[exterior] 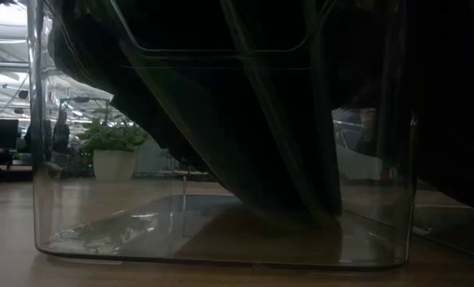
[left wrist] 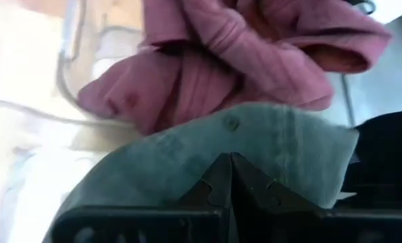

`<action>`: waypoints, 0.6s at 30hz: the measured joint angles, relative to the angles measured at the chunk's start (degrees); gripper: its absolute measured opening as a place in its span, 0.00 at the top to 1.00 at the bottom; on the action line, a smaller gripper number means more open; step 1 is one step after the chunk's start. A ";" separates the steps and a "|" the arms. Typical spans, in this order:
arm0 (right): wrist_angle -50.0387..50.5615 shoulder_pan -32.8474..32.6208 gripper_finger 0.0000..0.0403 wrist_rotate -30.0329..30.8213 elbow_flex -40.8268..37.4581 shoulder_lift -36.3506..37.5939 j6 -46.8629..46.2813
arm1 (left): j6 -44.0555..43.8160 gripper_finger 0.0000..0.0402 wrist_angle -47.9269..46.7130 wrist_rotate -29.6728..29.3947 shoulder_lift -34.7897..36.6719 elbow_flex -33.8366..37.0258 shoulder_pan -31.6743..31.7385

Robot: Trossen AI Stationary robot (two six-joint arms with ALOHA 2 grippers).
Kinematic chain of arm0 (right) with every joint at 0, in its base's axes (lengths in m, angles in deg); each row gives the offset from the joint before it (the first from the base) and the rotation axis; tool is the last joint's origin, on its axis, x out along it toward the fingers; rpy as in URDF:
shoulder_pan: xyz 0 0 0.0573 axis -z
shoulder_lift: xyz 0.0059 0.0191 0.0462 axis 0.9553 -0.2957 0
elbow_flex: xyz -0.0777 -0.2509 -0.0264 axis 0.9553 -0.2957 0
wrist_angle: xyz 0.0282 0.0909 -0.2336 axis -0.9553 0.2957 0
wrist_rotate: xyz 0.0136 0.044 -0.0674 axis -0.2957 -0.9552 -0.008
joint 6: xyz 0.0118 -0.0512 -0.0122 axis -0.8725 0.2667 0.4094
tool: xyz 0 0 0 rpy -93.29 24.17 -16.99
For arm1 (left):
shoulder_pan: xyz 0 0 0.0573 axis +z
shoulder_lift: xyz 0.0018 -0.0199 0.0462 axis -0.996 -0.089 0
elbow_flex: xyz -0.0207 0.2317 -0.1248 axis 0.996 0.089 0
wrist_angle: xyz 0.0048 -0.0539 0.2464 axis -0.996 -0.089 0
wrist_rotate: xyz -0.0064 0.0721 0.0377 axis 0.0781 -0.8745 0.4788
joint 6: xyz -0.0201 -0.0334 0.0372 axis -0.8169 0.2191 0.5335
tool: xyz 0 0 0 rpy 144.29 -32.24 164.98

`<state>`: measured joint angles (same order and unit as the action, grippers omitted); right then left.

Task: Pick & Place hat
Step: Adjust the gray caps in the left transparent bin

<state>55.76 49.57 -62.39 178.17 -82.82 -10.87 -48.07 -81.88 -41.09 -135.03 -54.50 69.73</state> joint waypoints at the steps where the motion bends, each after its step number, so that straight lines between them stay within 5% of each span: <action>1: -0.01 0.01 0.95 0.02 0.00 0.00 -0.05 | 0.10 0.99 -1.03 -0.94 0.32 0.00 -0.27; 18: 1.81 -0.09 0.95 -1.80 0.00 0.00 -5.45 | -5.69 1.00 -24.99 -23.92 8.36 0.00 -8.38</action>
<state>57.57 49.48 -64.19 178.17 -82.82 -16.33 -53.76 -106.87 -65.01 -126.67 -54.50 61.35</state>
